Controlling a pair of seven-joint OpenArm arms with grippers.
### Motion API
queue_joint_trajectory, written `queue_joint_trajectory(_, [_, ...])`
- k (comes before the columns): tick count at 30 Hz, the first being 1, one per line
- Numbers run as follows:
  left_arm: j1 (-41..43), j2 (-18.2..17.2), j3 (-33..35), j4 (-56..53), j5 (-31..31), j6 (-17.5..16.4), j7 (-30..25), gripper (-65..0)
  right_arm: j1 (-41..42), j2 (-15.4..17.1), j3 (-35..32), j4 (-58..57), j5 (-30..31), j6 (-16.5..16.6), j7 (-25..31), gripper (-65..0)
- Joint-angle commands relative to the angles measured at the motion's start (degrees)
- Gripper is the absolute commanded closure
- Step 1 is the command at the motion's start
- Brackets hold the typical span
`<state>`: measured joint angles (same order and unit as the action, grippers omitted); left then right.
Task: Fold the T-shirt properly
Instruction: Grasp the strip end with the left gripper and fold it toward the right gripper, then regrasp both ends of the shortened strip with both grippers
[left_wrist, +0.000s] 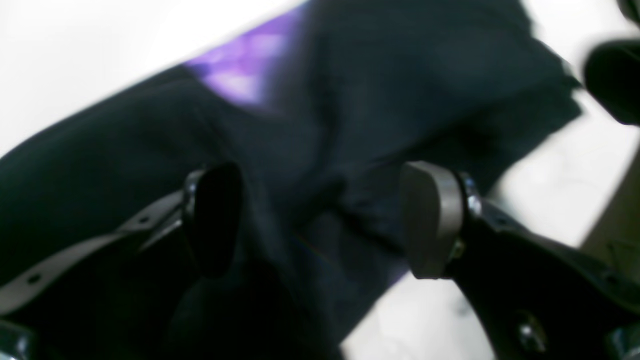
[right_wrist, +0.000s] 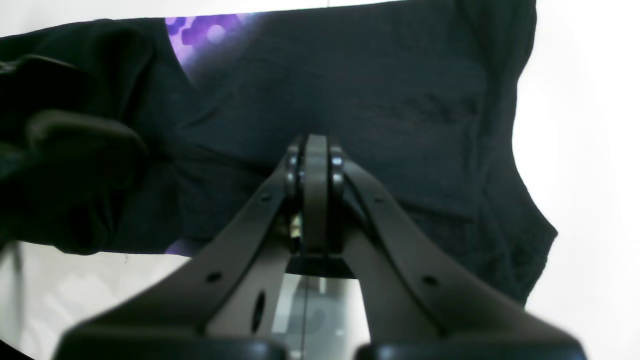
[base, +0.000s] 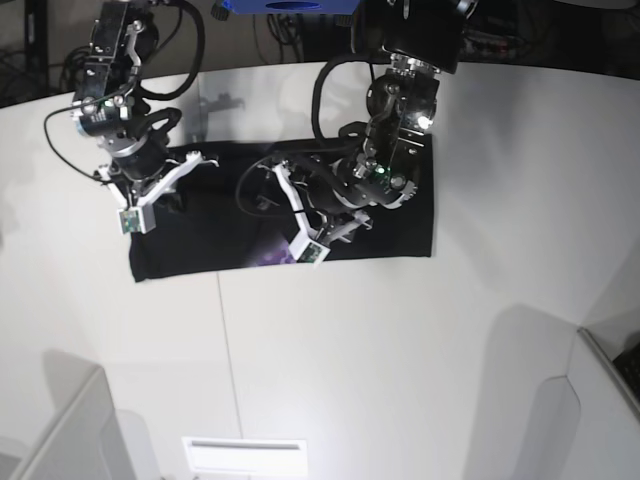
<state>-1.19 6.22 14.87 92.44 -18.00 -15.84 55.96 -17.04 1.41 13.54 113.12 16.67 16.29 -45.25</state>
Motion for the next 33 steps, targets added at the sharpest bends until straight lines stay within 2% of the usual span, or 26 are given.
queue_joint_trajectory(1, [-1.23,0.33,0.29,0.96,-0.42,-0.21,-0.98,-47.2,0.38,0.30,0.22,0.86,0.61,-0.16,1.17,0.0])
queue_joint_trajectory(5, [-0.70,0.24,-1.38,5.53,-0.42,-0.21,-0.80,-47.1,0.64,0.39,1.45,0.95,0.61,-0.16,1.17,0.0])
queue_joint_trajectory(7, [0.71,0.16,-5.77,9.49,-0.42,-0.21,-0.71,-46.7,1.35,0.30,3.82,0.95,0.61,-0.16,1.08,0.0])
queue_joint_trajectory(9, [2.99,-0.02,-11.84,13.89,-0.42,-0.21,-0.71,-42.0,2.58,0.30,5.58,0.86,0.61,-0.16,-0.68,0.0])
queue_joint_trajectory(11, [5.37,-0.64,-18.17,17.05,-0.42,-0.47,-0.71,-31.9,5.04,0.30,7.60,0.77,0.61,-0.16,-5.16,0.0])
queue_joint_trajectory(12, [6.51,-1.95,-21.07,18.11,-0.42,-0.47,-0.71,-24.4,6.62,0.30,9.27,0.77,0.61,-0.16,-7.71,0.0])
queue_joint_trajectory(13, [7.39,-3.10,-23.53,18.28,-0.42,-0.56,-0.71,-15.1,8.47,0.30,10.77,0.68,0.61,-0.16,-10.44,-3.3])
queue_joint_trajectory(14, [8.09,-4.15,-25.64,18.37,-0.42,-0.56,-0.71,-6.3,9.87,0.30,12.00,0.33,0.70,-0.07,-12.46,-11.0])
queue_joint_trajectory(15, [8.97,-5.21,-27.58,18.37,-0.42,-0.56,-0.89,0.0,11.63,0.30,13.32,-0.20,0.70,-0.07,-14.22,-19.4])
queue_joint_trajectory(16, [10.03,-6.61,-29.69,18.28,-0.42,-0.56,-0.98,0.0,13.13,0.30,14.55,-1.08,0.70,-0.07,-15.89,-27.9])
queue_joint_trajectory(18, [11.87,-8.64,-33.38,18.19,-0.42,-0.56,-1.06,0.0,15.67,0.30,16.13,-2.92,0.70,0.01,-18.26,-41.0])
queue_joint_trajectory(20, [13.63,-10.48,-36.37,18.02,-0.33,-0.56,-1.15,0.0,17.61,0.57,17.18,-5.38,0.70,0.54,-19.67,-49.7])
queue_joint_trajectory(23, [15.56,-11.89,-39.80,17.93,-0.33,-0.65,-1.59,0.0,20.16,0.74,18.24,-10.22,0.61,6.17,-19.93,-50.7])
queue_joint_trajectory(25, [17.50,-12.77,-41.99,17.40,-0.33,-3.20,-4.76,0.0,21.92,0.74,19.82,-14.18,0.52,8.28,-19.93,-50.7])
queue_joint_trajectory(28, [20.05,-13.03,-44.72,14.15,0.02,-9.53,-11.53,0.0,24.29,1.97,22.02,-20.51,0.61,8.36,-19.93,-50.7])
queue_joint_trajectory(30, [20.49,-13.03,-45.51,11.34,0.11,-11.81,-14.07,0.0,25.26,3.21,22.37,-24.20,0.70,8.45,-19.93,-50.7])
queue_joint_trajectory(33, [20.66,-13.03,-45.60,7.73,-0.15,-13.40,-15.31,0.0,26.49,4.00,22.46,-28.15,0.70,8.45,-19.76,-50.7])
